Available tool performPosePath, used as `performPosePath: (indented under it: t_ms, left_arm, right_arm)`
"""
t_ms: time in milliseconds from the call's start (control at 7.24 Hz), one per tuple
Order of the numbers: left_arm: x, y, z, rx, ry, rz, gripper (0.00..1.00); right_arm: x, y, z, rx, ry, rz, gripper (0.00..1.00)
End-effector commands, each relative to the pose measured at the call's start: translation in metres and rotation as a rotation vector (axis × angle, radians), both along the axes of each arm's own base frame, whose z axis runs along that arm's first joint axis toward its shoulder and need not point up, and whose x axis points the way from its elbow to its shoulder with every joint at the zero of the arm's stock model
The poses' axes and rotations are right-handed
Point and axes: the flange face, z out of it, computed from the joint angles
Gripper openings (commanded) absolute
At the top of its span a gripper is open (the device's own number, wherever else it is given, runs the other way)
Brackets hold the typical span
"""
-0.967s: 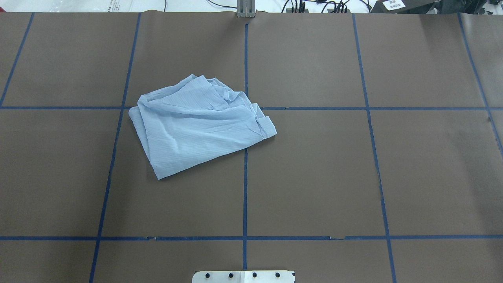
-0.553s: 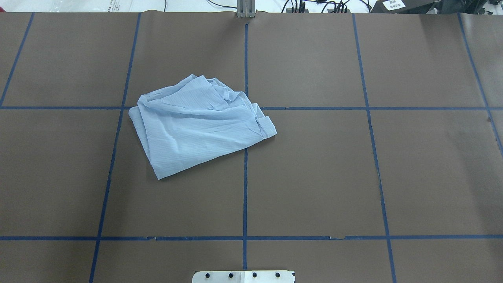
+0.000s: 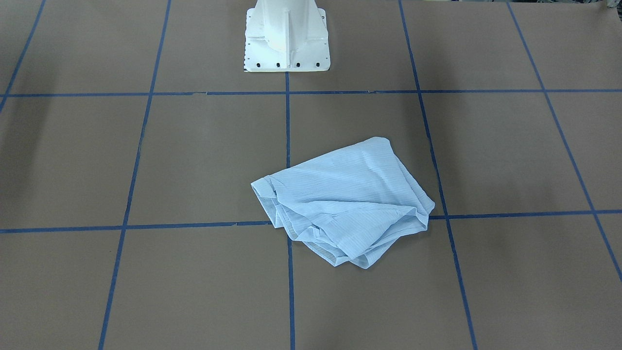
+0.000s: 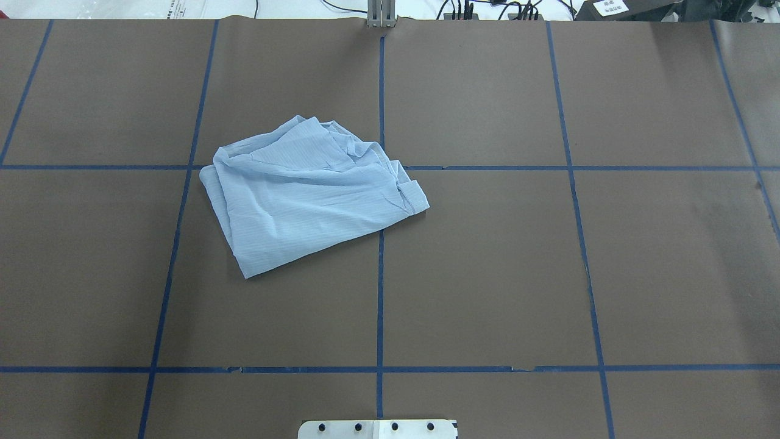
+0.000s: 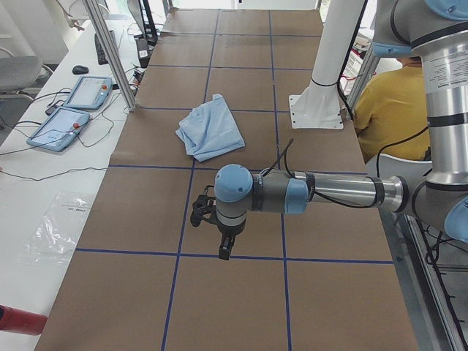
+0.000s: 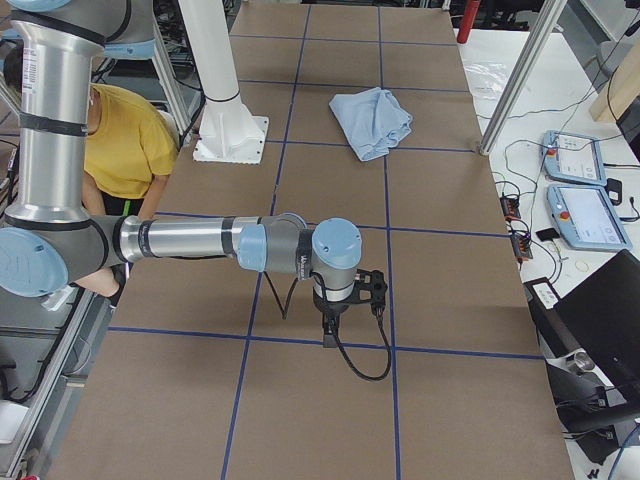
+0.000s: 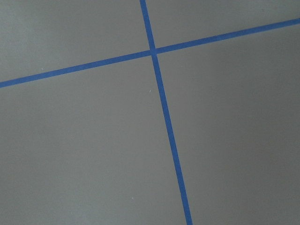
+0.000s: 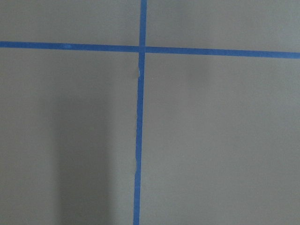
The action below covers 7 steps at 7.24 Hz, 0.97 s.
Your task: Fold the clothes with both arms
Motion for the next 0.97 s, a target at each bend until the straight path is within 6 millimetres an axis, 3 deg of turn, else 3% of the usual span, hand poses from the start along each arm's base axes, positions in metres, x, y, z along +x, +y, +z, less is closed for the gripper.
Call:
performPosePath:
  t_ms: [0,829]
  left_arm:
    - [0.0003,0.0116,0.0100,-0.026,0.001,0.000,1.00]
    - [0.0006,0.0097,0.0072,-0.017,-0.003,0.001,1.00]
  right_arm:
    - [0.0000,-0.0020,-0.0044,0.007,0.000,0.003,1.00]
    - [0.0002,-0.0024,-0.0088,0.025,0.002,-0.007,1.00]
